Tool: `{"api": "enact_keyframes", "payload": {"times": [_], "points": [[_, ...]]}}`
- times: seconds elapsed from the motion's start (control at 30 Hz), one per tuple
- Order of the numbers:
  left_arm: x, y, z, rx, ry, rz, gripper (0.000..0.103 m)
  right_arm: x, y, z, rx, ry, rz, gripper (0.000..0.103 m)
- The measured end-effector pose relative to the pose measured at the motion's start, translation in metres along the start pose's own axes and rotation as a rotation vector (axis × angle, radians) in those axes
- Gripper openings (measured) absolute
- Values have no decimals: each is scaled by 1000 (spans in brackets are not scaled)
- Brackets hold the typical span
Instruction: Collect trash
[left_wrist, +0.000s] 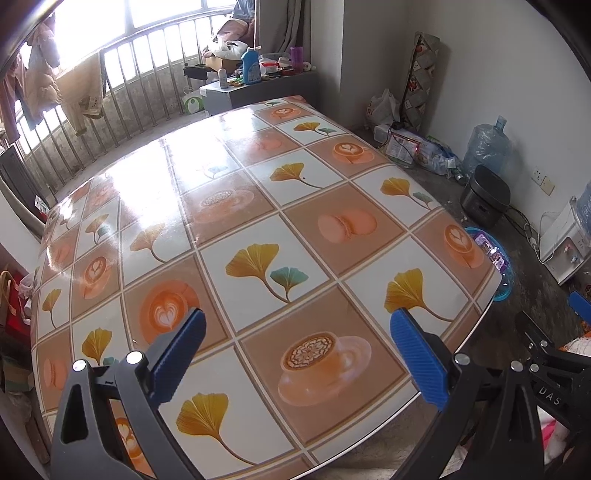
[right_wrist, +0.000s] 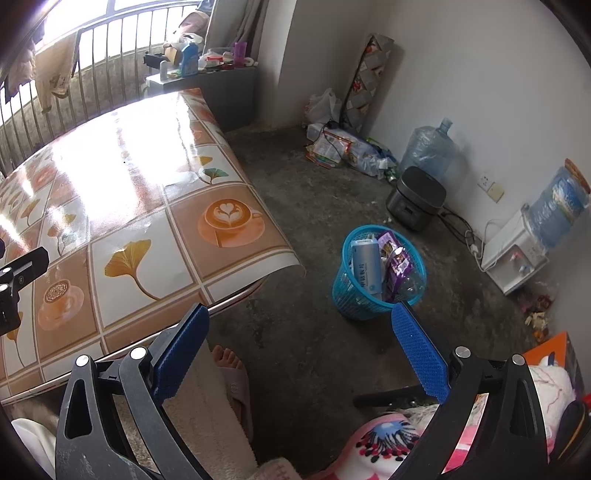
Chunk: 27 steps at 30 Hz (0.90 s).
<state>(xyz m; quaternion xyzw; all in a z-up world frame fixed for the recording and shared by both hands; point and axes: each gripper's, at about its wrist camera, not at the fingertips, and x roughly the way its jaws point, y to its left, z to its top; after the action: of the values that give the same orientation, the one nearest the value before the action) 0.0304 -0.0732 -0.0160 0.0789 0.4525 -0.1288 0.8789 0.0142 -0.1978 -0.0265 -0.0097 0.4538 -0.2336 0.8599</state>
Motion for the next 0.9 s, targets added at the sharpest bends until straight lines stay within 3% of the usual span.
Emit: {"api": "enact_keyframes", "payload": {"times": [0.9], "points": [[4,1,0,5,13,7,98,-2,0,2,9,-4,-1,95]]}}
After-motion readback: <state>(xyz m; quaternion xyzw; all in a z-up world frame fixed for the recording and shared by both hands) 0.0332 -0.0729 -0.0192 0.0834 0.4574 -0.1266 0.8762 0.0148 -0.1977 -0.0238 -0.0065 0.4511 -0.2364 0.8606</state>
